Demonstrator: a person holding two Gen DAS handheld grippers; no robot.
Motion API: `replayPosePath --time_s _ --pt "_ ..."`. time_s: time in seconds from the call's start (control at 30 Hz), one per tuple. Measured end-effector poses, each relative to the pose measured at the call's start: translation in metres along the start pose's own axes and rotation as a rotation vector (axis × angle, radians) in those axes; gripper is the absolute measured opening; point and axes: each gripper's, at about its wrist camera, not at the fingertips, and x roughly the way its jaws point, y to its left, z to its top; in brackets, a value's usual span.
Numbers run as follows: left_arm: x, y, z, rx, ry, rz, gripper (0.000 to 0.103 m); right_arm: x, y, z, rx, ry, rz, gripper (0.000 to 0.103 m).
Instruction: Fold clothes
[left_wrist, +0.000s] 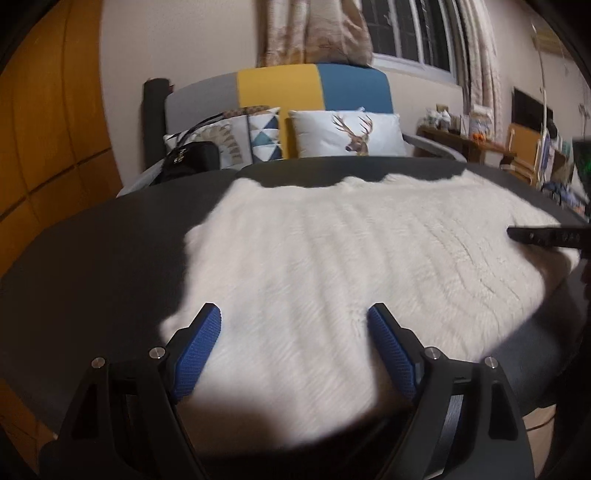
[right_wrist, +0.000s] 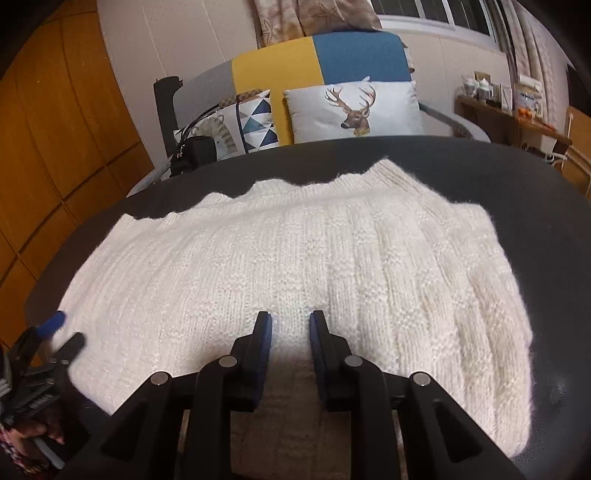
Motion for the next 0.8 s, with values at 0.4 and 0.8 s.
replayPosePath --time_s 0.4,0.8 --pt "0.061 0.012 0.073 -0.087 0.01 0.159 0.085 -0.003 0.003 -0.009 -0.03 -0.08 -0.005 0.021" --pt "0.099 0.047 0.043 -0.317 0.172 0.049 0.087 -0.02 0.043 0.031 -0.113 -0.072 0.121 0.023"
